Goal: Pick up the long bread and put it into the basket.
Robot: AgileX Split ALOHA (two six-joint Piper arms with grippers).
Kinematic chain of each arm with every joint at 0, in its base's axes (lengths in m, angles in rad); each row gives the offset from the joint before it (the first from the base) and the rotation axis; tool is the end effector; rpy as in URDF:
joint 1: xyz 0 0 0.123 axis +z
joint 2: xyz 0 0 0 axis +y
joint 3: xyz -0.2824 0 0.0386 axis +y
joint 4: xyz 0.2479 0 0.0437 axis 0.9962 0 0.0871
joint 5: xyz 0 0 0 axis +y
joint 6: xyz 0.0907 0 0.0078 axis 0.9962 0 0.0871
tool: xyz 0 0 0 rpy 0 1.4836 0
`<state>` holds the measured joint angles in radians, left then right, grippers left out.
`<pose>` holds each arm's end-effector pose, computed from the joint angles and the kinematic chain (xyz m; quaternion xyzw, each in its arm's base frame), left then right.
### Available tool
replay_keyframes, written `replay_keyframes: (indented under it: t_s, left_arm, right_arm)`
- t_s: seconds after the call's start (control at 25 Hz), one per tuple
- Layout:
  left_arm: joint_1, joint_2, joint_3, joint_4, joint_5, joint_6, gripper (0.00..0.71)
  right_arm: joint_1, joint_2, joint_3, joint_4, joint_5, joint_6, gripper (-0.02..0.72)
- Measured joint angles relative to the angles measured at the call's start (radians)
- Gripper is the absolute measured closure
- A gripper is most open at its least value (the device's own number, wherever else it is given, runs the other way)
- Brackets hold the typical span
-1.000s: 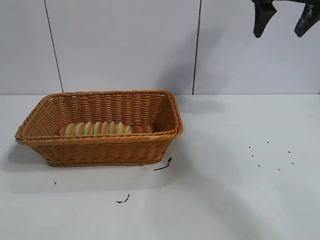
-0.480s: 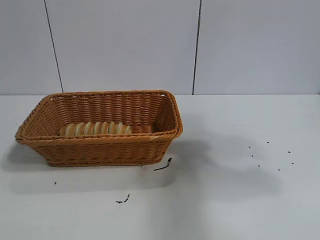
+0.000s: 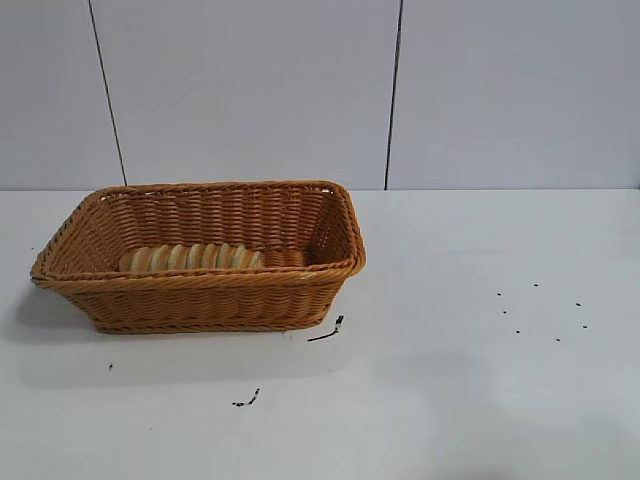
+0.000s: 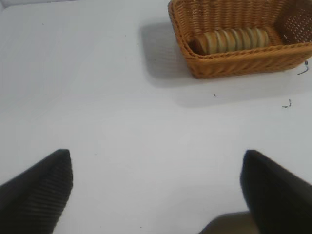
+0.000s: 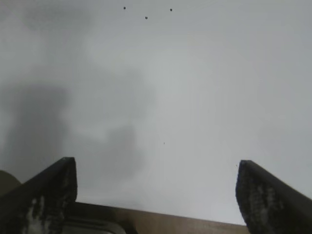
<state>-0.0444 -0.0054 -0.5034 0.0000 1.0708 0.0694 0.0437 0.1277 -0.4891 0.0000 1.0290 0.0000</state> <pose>-0.0065 0.0003 0.2773 0.0485 0.8522 0.0065 0.5209 0.0173 0.0008 0.2758 -0.0192 0.8797 0.0104 0.4751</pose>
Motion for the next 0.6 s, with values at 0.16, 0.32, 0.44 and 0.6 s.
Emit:
replay_keyframes:
  t_s: [0.16, 0.32, 0.44, 0.6]
  left_arm:
    - [0.0, 0.0, 0.0, 0.0, 0.0, 0.0, 0.014]
    - [0.0, 0.0, 0.0, 0.0, 0.0, 0.0, 0.014]
    - [0.0, 0.0, 0.0, 0.0, 0.0, 0.0, 0.014]
    - [0.0, 0.0, 0.0, 0.0, 0.0, 0.0, 0.014]
  right_arm:
    - [0.0, -0.034, 0.0, 0.0, 0.0, 0.0, 0.094]
    - [-0.049, -0.081, 0.0, 0.0, -0.001, 0.0, 0.094]
    - [-0.087, -0.128, 0.0, 0.0, 0.001, 0.0, 0.094]
    - [-0.085, -0.133, 0.0, 0.009, 0.001, 0.0, 0.094]
